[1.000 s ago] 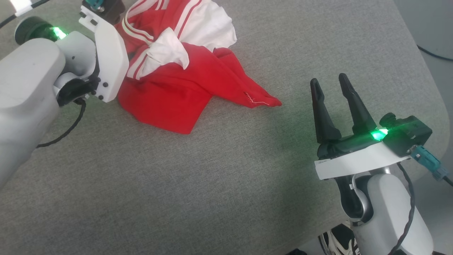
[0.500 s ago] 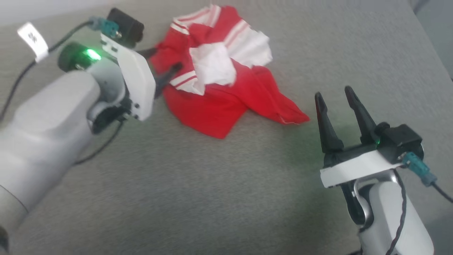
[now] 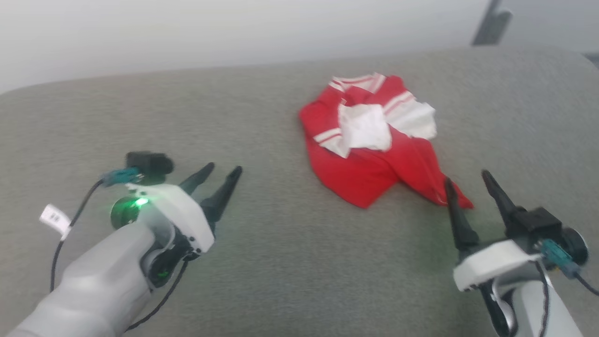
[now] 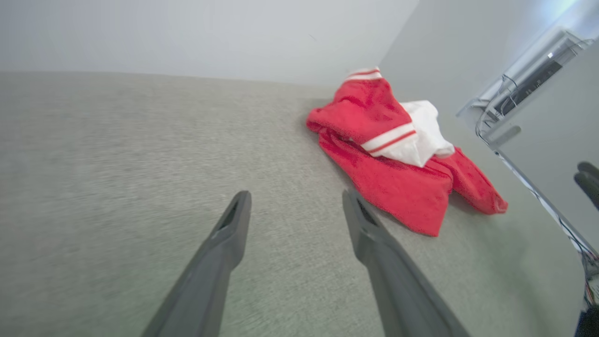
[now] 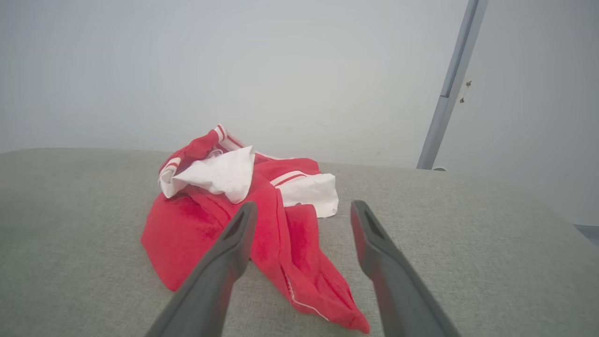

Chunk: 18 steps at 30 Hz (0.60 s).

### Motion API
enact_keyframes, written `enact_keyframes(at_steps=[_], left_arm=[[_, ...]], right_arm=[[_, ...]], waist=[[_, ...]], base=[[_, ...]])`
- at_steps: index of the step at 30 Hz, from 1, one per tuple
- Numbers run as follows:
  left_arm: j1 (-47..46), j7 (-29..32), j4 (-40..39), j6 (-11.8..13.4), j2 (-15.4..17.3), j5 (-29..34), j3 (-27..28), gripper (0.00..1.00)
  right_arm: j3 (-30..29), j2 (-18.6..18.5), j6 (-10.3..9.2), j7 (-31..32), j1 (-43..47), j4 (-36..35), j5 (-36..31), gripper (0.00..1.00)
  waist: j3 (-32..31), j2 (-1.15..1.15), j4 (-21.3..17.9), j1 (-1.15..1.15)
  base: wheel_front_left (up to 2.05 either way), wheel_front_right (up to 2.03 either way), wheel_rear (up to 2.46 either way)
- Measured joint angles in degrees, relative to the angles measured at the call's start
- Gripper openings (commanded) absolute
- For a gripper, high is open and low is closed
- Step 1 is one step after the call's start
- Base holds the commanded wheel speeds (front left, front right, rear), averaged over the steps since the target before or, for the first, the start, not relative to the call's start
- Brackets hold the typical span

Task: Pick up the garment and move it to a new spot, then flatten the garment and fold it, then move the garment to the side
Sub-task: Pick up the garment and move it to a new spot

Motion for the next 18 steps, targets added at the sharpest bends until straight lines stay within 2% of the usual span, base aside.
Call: enact_keyframes(at_steps=[5,8,13,18], left_arm=[[8.85,-0.16,-0.21,0.00,-0.42,4.28,15.33,1.00],[15.27,-0.16,-0.49,0.00,-0.65,11.13,22.65,1.00],[25.22,-0.16,-4.33,0.11,-2.23,18.60,35.26,1.00],[34.43,-0.16,-10.39,2.49,-2.89,29.08,45.33,1.00]], right_arm=[[-1.89,-1.77,0.00,-0.01,3.16,0.15,-0.07,1.00],[-2.78,-2.40,0.00,-0.01,5.20,0.24,-0.07,1.00],[-3.97,-3.79,0.00,-0.01,7.71,0.35,0.13,1.00],[-5.43,-4.83,0.00,-0.01,9.84,0.35,0.49,1.00]], waist=[[-2.67,0.00,4.72,0.00],[-4.08,0.00,7.08,0.00],[-6.53,0.00,9.68,0.00],[-8.59,0.00,10.53,0.00]], base=[[0.00,0.00,0.00],[0.00,0.00,0.00],[0.00,0.00,0.00],[0.00,0.00,0.00]])
